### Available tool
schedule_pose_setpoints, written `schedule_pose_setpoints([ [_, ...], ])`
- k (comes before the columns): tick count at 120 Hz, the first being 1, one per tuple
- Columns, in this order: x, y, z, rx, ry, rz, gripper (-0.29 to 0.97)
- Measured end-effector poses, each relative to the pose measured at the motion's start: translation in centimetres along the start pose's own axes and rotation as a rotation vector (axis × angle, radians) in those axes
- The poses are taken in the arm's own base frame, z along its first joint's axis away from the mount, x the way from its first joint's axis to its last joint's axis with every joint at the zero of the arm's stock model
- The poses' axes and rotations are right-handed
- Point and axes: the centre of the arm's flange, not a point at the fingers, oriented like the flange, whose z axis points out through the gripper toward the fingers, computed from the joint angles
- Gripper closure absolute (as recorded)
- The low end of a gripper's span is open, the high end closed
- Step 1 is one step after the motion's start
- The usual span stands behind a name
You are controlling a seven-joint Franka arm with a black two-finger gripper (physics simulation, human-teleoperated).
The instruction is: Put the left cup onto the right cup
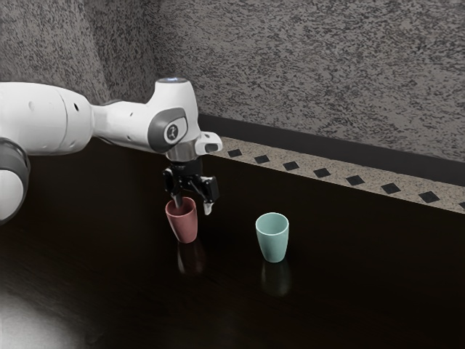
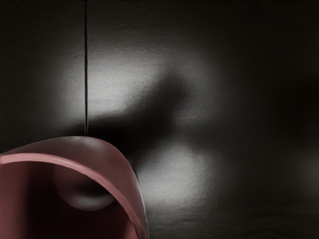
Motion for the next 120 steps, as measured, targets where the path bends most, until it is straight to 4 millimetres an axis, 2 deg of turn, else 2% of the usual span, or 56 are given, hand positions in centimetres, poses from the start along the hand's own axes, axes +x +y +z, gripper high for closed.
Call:
schedule_pose_setpoints([
  [48, 0.2, -0.3, 1.3, 0.003, -0.012, -0.006, 0.15],
  [120, 0.4, -0.4, 2.0, 0.005, -0.02, -0.009, 0.35],
])
